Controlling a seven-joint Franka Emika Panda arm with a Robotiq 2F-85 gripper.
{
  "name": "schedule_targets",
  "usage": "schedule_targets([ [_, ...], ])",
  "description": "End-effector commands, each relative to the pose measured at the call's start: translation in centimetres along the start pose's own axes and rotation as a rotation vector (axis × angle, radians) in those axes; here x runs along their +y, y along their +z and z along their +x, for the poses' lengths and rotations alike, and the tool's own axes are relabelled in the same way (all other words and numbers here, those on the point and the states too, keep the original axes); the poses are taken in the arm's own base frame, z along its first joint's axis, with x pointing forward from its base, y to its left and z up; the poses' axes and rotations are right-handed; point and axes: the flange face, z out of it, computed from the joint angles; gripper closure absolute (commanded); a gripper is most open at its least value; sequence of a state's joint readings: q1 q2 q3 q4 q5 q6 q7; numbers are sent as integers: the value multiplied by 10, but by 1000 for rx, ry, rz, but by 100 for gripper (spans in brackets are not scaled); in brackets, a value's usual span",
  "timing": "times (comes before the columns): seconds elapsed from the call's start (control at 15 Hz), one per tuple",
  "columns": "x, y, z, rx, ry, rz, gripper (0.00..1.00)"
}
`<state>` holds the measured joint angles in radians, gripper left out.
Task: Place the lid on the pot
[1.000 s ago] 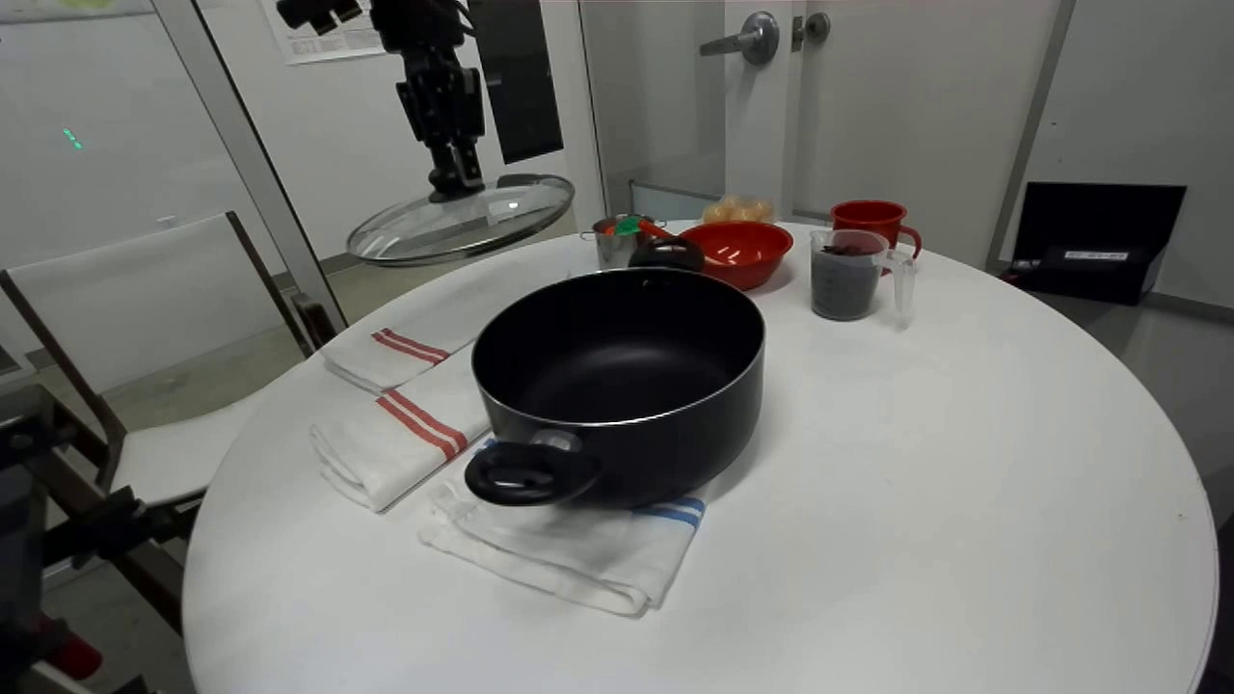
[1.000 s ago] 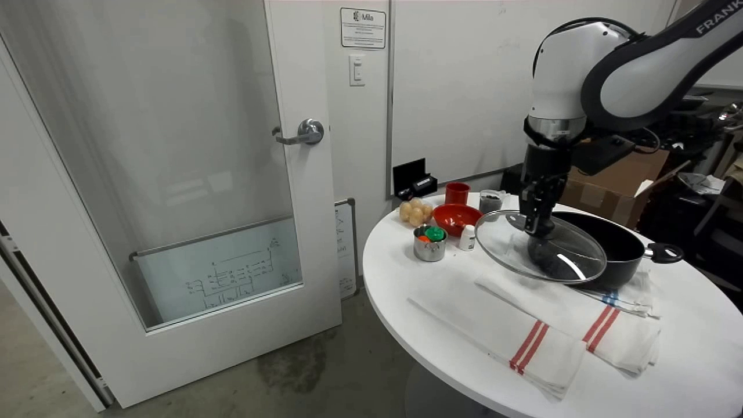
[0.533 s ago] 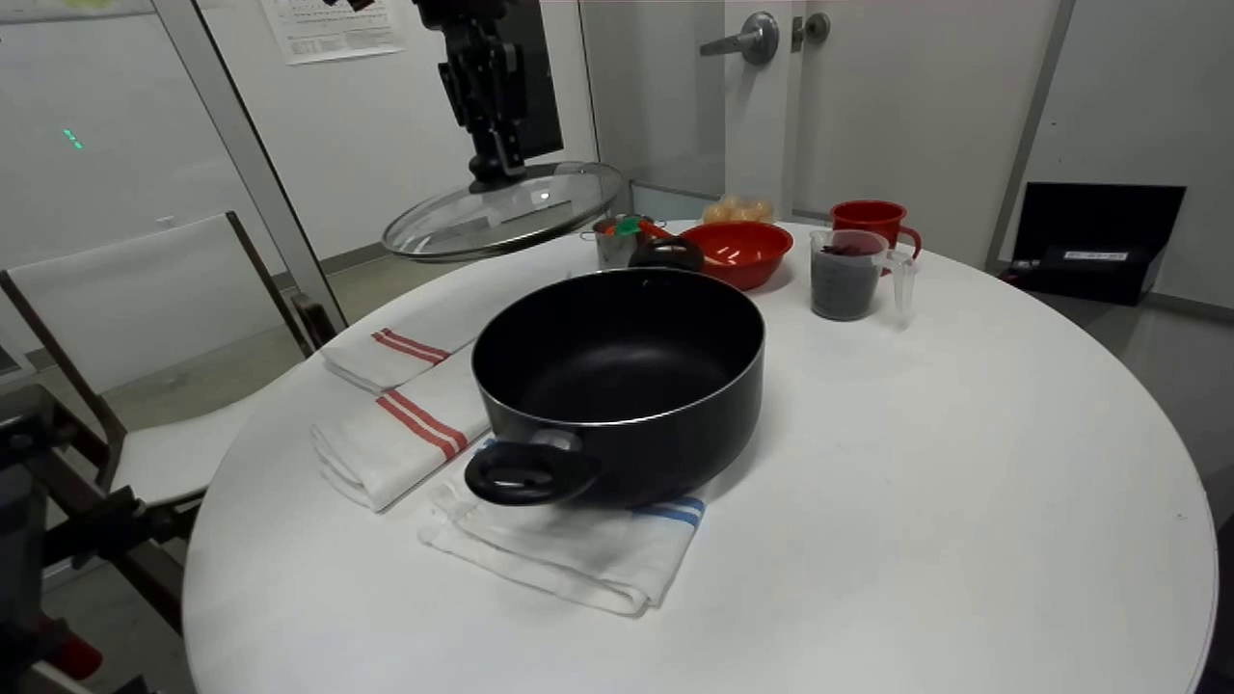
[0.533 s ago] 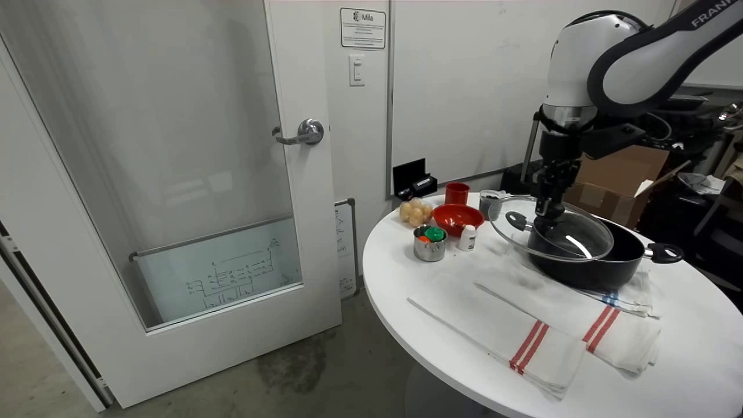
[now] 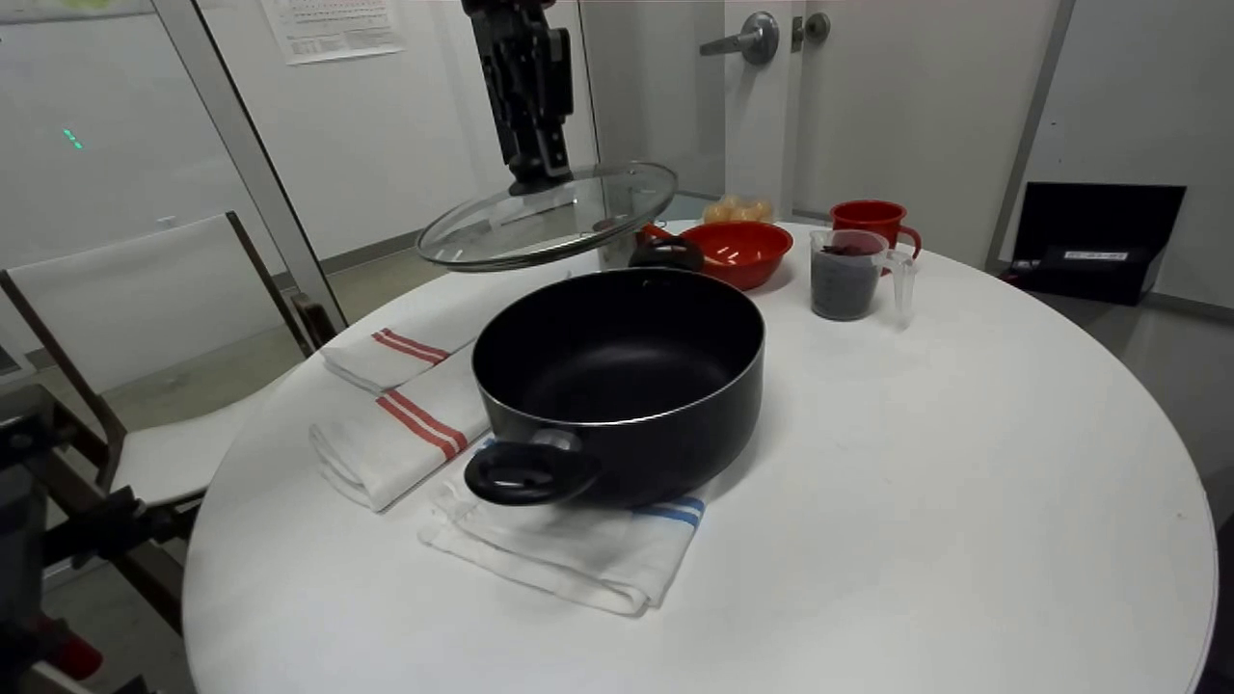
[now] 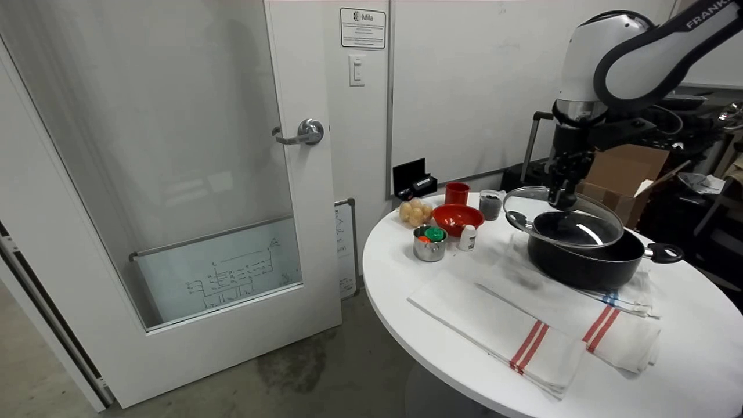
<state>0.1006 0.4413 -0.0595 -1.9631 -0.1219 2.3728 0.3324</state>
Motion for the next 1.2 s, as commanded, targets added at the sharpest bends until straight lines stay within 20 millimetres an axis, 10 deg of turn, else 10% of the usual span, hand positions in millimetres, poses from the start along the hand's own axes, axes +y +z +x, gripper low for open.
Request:
schedule_targets([
  [0.0,24,-9,1,10,56,6,75],
  [1.13,100,39,11,-60,232,-26,75],
])
